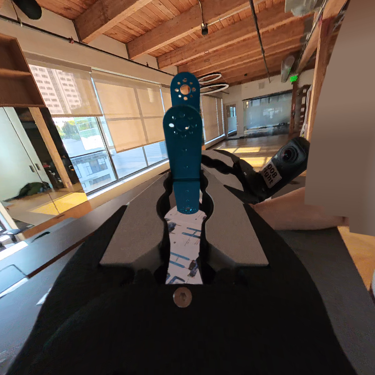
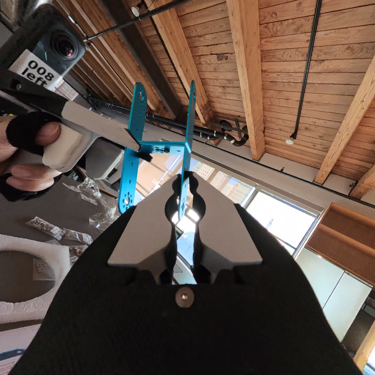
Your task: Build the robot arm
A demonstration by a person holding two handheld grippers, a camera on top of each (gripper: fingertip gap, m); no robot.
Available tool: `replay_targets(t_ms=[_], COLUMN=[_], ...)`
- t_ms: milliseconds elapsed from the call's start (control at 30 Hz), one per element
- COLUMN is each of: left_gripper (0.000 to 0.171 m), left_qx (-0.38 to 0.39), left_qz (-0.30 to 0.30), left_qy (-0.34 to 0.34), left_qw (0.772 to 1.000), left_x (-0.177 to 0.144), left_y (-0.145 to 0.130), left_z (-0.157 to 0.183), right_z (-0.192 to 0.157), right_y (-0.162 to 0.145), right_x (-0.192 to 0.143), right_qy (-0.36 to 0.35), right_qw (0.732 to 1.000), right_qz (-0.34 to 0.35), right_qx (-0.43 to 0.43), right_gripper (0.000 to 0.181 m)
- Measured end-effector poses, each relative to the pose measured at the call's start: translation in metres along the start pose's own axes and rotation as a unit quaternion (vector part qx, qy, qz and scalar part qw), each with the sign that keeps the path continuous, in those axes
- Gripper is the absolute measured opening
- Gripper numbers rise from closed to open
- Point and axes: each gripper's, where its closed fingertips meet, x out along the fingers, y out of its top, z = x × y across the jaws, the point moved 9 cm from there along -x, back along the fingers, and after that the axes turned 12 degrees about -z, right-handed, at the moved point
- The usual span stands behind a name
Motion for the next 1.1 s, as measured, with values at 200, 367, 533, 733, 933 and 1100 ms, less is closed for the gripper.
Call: replay_targets(t_ms=[200,367,533,733,933,1100], left_gripper=[0.024,0.025,0.025,0.025,0.025,0.025], left_qx=[-0.002,-0.146,-0.167,-0.196,-0.201,-0.188], left_qz=[-0.016,0.015,-0.011,-0.011,-0.039,-0.053], left_qy=[0.016,0.011,0.051,0.059,0.06,0.077], left_qw=[1.0,0.989,0.984,0.979,0.977,0.978], left_x=[-0.001,-0.024,-0.041,-0.046,-0.041,-0.044], left_y=[-0.002,-0.007,-0.016,-0.023,-0.03,-0.029], left_z=[-0.004,-0.046,-0.076,-0.087,-0.09,-0.092], right_z=[-0.002,0.011,0.016,-0.015,-0.036,-0.05], right_y=[-0.005,-0.016,-0.056,-0.091,-0.098,-0.101], right_x=[0.003,0.004,0.005,-0.002,0.007,0.025], right_qy=[0.021,0.112,0.319,0.42,0.483,0.517], right_qw=[0.999,0.985,0.837,0.743,0.666,0.603], right_qz=[-0.026,-0.12,-0.384,-0.496,-0.566,-0.606], right_qx=[-0.012,0.056,0.225,0.163,0.053,0.022], right_gripper=[0.009,0.028,0.023,0.013,0.014,0.014])
